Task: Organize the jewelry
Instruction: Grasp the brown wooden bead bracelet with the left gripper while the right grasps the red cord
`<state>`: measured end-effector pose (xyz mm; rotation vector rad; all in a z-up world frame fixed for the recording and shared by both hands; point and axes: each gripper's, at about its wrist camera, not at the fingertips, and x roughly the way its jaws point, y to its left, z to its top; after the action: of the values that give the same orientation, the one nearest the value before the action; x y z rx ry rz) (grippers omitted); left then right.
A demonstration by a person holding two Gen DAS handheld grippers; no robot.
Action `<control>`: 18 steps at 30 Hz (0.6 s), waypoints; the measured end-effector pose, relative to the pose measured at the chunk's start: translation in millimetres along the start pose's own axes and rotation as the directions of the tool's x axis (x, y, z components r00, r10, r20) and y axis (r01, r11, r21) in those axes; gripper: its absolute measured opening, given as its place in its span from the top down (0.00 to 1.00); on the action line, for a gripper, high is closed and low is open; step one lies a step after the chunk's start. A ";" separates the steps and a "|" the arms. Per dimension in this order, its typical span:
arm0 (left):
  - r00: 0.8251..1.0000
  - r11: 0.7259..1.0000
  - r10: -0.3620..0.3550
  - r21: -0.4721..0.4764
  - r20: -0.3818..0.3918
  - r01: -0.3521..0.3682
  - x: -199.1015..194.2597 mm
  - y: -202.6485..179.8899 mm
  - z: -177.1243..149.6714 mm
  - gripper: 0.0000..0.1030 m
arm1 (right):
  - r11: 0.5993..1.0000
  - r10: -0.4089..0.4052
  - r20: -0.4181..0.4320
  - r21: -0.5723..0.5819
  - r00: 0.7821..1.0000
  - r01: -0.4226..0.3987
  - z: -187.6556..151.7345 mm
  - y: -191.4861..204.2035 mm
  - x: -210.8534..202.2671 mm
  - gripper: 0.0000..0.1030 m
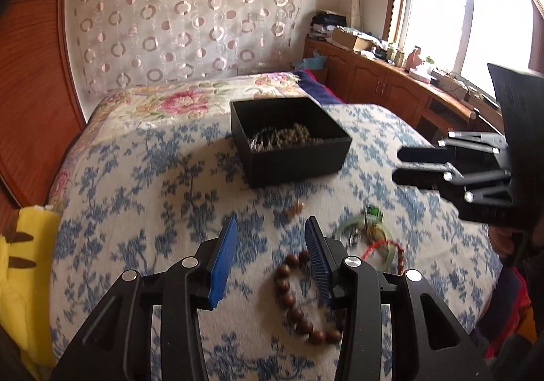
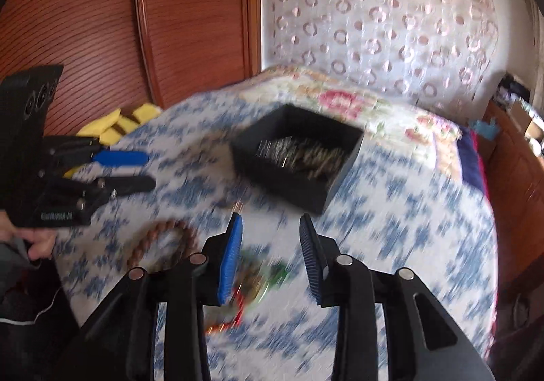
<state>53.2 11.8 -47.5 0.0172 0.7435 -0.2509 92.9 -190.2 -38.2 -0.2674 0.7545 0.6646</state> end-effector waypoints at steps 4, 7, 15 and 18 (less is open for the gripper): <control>1.000 1.000 0.009 -0.005 -0.023 -0.009 4.1 0.4 -17.4 0.61 | 0.999 0.018 -0.047 0.036 0.999 -0.016 -24.1 3.5 8.6 0.64; 0.999 1.000 0.015 -0.020 -0.045 -0.016 9.0 3.7 -28.6 0.60 | 0.998 0.027 -0.066 0.062 0.997 -0.023 -38.4 5.7 14.3 0.64; 0.996 0.999 0.026 -0.036 -0.085 -0.030 19.0 9.8 -42.1 0.60 | 0.994 0.062 -0.101 0.101 0.993 -0.052 -61.0 13.2 20.8 0.74; 0.996 0.999 0.026 -0.036 -0.085 -0.030 20.1 9.4 -42.5 0.60 | 0.994 0.057 -0.114 0.100 0.992 -0.045 -63.1 14.5 23.4 0.75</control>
<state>41.2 20.9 -93.1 0.0031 0.8315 -0.2106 61.8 -196.8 -99.3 -0.1990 0.9054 0.6627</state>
